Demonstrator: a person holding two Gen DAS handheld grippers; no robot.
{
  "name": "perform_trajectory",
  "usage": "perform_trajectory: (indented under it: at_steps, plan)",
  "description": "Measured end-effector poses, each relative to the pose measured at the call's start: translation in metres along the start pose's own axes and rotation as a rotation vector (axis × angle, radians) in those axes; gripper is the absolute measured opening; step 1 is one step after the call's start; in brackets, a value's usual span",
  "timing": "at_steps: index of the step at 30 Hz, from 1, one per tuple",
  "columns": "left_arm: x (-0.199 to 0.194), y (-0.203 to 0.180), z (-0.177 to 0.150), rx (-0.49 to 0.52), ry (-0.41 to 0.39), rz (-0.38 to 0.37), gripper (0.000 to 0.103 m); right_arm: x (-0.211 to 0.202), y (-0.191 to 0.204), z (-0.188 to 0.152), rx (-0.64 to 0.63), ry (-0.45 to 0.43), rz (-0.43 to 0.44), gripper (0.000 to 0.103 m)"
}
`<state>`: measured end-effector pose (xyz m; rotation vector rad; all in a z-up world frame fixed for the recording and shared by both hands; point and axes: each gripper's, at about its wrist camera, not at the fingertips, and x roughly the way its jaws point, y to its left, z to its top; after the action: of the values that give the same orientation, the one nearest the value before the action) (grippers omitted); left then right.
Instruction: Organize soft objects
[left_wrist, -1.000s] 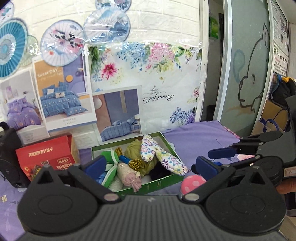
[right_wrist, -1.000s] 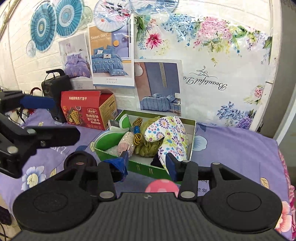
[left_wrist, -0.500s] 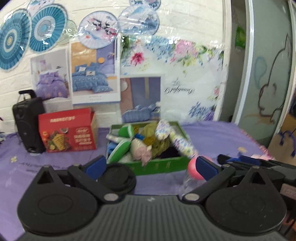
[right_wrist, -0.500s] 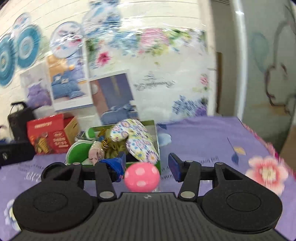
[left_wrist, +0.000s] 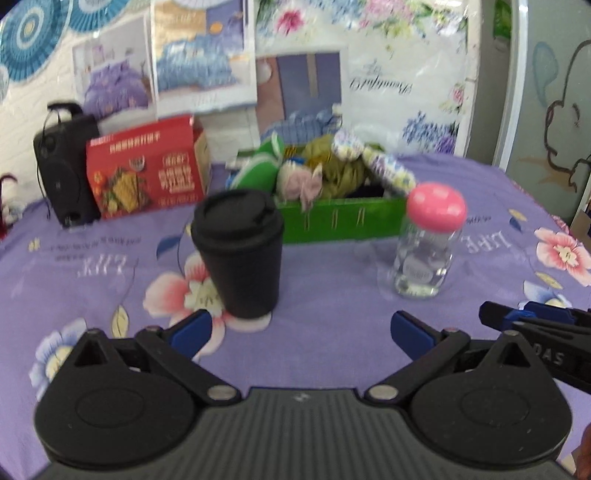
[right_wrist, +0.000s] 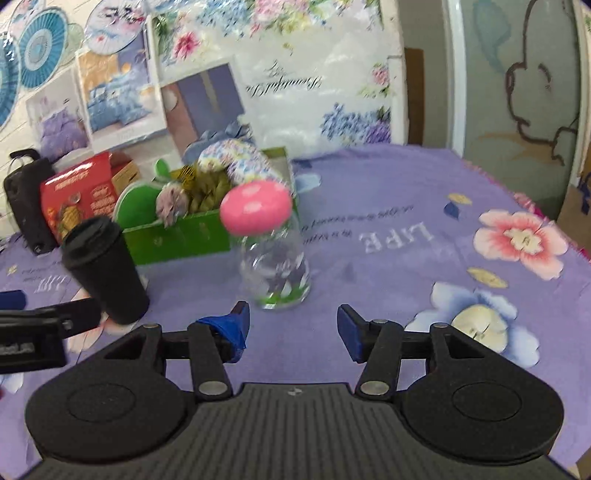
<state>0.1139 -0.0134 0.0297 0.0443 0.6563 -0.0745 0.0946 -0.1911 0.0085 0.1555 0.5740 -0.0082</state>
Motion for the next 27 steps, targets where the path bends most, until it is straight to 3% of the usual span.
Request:
perform_trajectory:
  at_steps: [9, 27]
  plan:
    - [0.010, 0.015, -0.022, -0.044, 0.068, 0.036, 0.103, -0.004, 0.012, -0.020, -0.035, 0.021, 0.031, 0.038]
    - [-0.004, 0.012, -0.031, -0.045, 0.077, 0.020, 0.103, -0.014, 0.023, -0.033, -0.058, 0.030, 0.053, 0.039]
